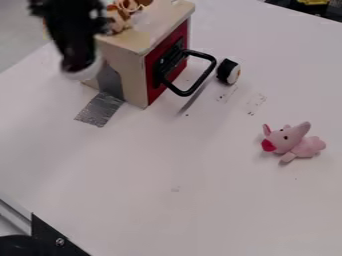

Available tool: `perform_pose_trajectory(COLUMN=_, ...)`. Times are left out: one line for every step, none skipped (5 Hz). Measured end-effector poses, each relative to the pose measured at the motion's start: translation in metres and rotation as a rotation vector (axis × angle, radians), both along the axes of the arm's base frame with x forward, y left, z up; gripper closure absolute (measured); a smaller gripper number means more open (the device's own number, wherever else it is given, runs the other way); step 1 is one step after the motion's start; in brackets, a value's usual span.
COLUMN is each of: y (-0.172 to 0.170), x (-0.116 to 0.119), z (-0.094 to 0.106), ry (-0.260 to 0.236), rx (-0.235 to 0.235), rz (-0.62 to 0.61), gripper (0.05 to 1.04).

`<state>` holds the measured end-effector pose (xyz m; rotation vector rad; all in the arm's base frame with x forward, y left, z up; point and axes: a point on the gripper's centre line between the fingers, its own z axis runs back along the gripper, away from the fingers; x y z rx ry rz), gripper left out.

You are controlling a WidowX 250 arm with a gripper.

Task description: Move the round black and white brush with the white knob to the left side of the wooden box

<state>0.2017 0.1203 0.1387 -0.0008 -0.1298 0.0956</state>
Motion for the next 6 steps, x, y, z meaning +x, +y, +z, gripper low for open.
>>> perform_pose_trajectory(y=0.014, x=-0.018, z=-0.026, ry=0.026, rx=0.046, rz=0.009, gripper=0.872)
perform_pose_trajectory(y=0.025, x=-0.022, z=-0.064, ry=0.078, rx=0.054, rz=0.016, gripper=0.871)
perform_pose_trajectory(y=0.033, x=-0.021, z=-0.091, ry=0.103, rx=0.073, rz=0.023, gripper=0.871)
perform_pose_trajectory(y=0.039, x=-0.022, z=-0.113, ry=0.135, rx=0.069, rz=0.037, gripper=0.871)
perform_pose_trajectory(y=0.04, x=-0.025, z=-0.114, ry=0.139, rx=0.061, rz=0.06, gripper=0.822)
perform_pose_trajectory(y=0.036, x=-0.026, z=-0.092, ry=0.111, rx=0.017, rz=0.057, gripper=0.543)
